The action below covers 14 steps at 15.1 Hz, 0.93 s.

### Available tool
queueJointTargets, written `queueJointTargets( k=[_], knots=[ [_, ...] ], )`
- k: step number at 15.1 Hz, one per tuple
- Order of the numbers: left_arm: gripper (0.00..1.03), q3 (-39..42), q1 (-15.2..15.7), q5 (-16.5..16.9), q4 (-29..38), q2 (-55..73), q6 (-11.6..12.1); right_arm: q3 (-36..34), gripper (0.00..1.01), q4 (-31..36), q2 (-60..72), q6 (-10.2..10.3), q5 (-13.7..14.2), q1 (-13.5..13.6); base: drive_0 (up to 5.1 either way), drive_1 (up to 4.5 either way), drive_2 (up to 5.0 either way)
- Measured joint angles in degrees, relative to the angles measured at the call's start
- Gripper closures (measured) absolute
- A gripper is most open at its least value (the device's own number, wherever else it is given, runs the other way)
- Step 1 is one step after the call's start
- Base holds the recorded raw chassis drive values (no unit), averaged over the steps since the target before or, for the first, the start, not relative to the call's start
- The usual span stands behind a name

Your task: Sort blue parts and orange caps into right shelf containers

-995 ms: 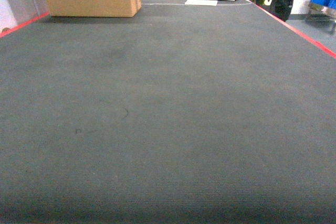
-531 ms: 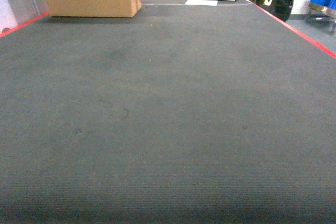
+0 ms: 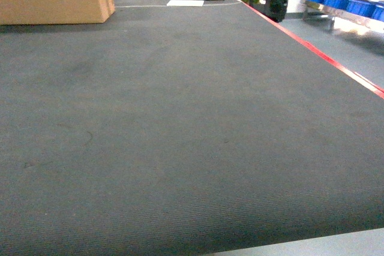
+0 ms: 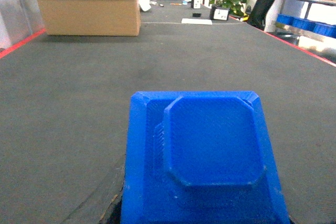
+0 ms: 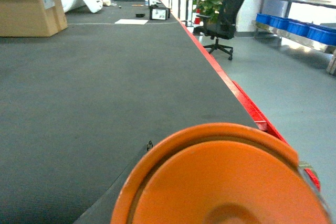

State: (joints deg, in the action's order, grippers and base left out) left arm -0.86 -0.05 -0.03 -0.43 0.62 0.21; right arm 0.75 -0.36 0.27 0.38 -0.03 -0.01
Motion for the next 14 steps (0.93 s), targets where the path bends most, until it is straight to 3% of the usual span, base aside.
queueJointTargets(
  k=[14],
  knots=[
    [0.59,0.00,0.00,0.00,0.00,-0.02,0.00,0.00,0.57,0.02,0.00,0.00,0.02,0.00,-1.6,-1.64,-1.6]
  ],
)
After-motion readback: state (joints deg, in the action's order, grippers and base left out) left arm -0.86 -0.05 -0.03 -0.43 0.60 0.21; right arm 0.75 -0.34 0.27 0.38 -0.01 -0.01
